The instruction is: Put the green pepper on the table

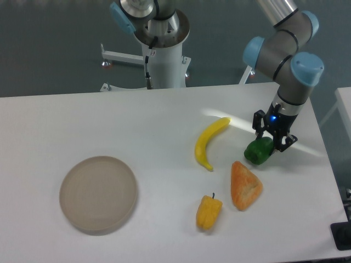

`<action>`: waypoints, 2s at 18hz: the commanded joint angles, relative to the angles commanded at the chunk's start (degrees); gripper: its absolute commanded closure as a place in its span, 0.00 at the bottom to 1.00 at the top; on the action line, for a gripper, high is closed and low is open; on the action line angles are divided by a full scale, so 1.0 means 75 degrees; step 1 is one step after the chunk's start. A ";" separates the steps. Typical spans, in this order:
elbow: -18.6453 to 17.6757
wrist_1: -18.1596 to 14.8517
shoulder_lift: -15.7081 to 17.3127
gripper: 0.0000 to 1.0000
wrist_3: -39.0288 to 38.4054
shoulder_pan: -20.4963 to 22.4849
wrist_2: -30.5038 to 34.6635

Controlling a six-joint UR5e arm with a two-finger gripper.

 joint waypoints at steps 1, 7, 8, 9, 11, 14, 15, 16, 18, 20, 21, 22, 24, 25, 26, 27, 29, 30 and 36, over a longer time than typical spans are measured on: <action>0.0000 0.0000 0.0000 0.70 0.0000 0.0000 0.0000; 0.0058 -0.0012 -0.0035 0.66 -0.0070 0.0000 -0.0011; 0.0070 -0.0012 -0.0035 0.61 -0.0071 0.0000 0.0000; 0.0082 -0.0012 -0.0047 0.54 -0.0082 0.0000 0.0000; 0.0105 -0.0012 -0.0047 0.39 -0.0094 0.0000 0.0012; 0.0129 -0.0012 -0.0035 0.18 -0.0152 -0.0023 0.0012; 0.0175 -0.0023 -0.0024 0.11 -0.0153 -0.0035 0.0023; 0.0222 -0.0023 0.0000 0.07 -0.0164 -0.0047 0.0047; 0.0223 -0.0047 0.0058 0.00 -0.0188 -0.0070 0.0070; 0.0351 -0.0117 0.0117 0.00 -0.0432 -0.0117 0.0070; 0.0433 -0.0152 0.0163 0.00 -0.0631 -0.0129 0.0070; 0.0468 -0.0176 0.0210 0.00 -0.0749 -0.0152 0.0105; 0.0480 -0.0187 0.0292 0.00 -0.0797 -0.0246 0.0152; 0.0480 -0.0187 0.0328 0.00 -0.0890 -0.0304 0.0164; 0.0504 -0.0199 0.0363 0.00 -0.1076 -0.0351 0.0257; 0.0550 -0.0188 0.0375 0.00 -0.1218 -0.0456 0.0362; 0.0667 -0.0199 0.0375 0.00 -0.1347 -0.0737 0.0643; 0.0714 -0.0199 0.0375 0.00 -0.1487 -0.0831 0.0772; 0.1136 -0.0293 0.0375 0.00 -0.2319 -0.1557 0.1417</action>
